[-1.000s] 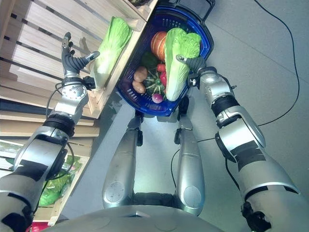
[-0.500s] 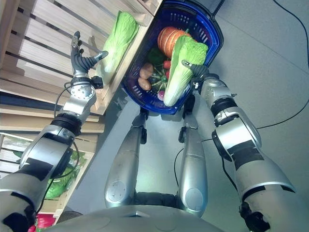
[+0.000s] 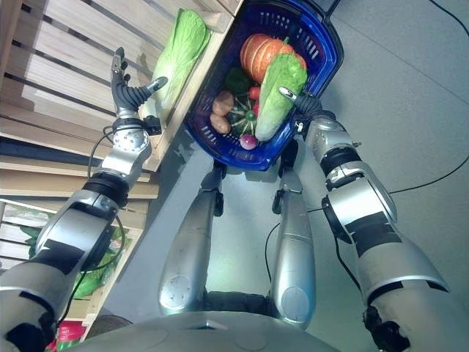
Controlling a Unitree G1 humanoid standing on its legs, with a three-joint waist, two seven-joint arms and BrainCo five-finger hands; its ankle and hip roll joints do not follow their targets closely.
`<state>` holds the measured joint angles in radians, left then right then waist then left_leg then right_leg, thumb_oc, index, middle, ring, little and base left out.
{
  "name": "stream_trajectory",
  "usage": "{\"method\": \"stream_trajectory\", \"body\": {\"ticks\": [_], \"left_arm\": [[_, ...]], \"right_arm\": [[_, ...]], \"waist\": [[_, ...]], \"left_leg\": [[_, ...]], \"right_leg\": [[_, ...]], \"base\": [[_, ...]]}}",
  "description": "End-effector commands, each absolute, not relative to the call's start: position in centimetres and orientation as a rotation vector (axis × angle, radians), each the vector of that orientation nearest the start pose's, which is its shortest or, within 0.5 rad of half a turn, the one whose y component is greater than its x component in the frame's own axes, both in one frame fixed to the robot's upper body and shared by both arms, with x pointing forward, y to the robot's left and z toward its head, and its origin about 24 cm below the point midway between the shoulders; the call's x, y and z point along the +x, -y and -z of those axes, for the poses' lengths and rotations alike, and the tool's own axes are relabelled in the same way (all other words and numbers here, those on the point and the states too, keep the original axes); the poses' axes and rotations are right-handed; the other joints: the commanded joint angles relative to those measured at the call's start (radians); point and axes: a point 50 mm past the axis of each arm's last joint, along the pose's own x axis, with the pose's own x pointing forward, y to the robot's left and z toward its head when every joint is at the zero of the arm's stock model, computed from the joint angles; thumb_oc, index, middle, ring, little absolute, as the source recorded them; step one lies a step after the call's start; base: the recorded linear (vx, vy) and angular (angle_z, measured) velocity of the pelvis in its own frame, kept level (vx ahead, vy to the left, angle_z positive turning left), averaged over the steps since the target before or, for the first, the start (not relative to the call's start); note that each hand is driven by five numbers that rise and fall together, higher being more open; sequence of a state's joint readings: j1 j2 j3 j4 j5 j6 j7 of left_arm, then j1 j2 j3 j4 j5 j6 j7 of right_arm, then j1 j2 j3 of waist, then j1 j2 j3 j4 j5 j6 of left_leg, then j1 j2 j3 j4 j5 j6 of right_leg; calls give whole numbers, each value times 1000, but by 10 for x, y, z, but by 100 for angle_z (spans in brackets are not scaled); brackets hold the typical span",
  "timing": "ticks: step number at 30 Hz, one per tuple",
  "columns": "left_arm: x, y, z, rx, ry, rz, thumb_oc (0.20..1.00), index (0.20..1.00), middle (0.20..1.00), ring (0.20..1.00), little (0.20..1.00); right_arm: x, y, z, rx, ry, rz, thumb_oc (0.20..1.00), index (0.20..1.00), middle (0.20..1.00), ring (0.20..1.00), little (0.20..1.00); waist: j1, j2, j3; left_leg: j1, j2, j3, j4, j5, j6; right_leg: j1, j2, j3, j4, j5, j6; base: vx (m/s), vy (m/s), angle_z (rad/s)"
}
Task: Pick up fruits and vegetables into the basket
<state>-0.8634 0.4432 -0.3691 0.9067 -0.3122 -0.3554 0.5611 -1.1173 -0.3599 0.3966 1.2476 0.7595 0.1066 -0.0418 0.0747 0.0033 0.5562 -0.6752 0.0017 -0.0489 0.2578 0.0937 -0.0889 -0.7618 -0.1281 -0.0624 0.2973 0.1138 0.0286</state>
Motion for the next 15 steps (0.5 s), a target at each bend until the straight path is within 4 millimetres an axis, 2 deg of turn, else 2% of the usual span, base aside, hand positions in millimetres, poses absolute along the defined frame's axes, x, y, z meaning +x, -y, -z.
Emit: {"method": "stream_trajectory", "body": {"ticks": [1, 11, 15], "left_arm": [[384, -194, -153, 242, 394, -398, 1000, 1000, 1000, 1000, 1000], [385, -193, -154, 265, 394, -398, 1000, 1000, 1000, 1000, 1000], [386, -194, -152, 346, 374, -395, 1000, 1000, 1000, 1000, 1000]], "right_arm": [[420, 186, -145, 47, -223, 67, 1000, 1000, 1000, 1000, 1000], [419, 189, -144, 29, -230, 78, 1000, 1000, 1000, 1000, 1000], [420, 190, -148, 1, -208, 84, 1000, 1000, 1000, 1000, 1000]], "waist": [[-6, 97, -36], [-8, 98, -36], [-10, 99, -36]], "left_leg": [[-42, -75, 19, 33, -39, 30], [-37, -73, 21, 26, -34, 31], [-35, -72, 23, 23, -32, 30]], "right_leg": [[29, 54, -72, 56, -117, 26], [33, 55, -71, 49, -112, 28], [34, 56, -71, 47, -110, 28]], "base": [[0, 0, 0], [0, 0, 0], [0, 0, 0]]}}
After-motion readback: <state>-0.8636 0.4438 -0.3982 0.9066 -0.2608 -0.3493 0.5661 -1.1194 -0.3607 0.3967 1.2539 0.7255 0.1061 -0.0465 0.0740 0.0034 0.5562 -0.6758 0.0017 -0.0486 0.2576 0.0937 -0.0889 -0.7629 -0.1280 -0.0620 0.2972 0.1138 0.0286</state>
